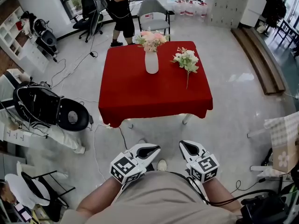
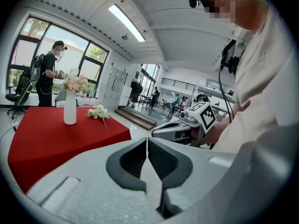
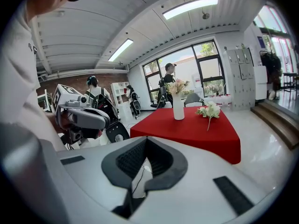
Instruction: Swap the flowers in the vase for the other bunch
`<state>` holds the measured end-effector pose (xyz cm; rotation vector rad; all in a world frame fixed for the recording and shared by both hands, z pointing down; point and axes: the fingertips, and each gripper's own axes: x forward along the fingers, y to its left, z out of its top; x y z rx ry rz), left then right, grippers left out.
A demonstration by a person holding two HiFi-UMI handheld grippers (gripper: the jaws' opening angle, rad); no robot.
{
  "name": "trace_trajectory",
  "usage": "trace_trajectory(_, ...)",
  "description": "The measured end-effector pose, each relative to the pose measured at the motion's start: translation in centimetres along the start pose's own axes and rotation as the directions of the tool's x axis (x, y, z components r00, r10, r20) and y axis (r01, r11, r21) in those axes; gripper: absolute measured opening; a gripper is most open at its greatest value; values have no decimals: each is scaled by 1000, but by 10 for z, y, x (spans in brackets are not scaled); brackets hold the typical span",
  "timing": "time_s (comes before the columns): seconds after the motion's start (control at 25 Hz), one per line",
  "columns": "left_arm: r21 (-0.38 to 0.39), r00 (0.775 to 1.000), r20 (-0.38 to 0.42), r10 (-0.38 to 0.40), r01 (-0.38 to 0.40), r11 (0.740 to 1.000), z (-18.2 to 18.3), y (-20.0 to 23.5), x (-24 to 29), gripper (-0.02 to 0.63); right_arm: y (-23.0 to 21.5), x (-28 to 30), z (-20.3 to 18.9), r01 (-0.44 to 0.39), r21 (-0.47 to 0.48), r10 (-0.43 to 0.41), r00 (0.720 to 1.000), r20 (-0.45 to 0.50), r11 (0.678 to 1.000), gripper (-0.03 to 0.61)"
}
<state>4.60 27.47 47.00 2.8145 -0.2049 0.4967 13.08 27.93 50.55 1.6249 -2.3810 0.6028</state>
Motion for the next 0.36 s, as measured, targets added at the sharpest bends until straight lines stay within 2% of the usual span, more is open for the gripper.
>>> trace_trajectory(0.36,9,1000,-13,-15,15,1000,-2,-13,4,15,0,-8,-5,4,3,-4,1000,-3,1000,11)
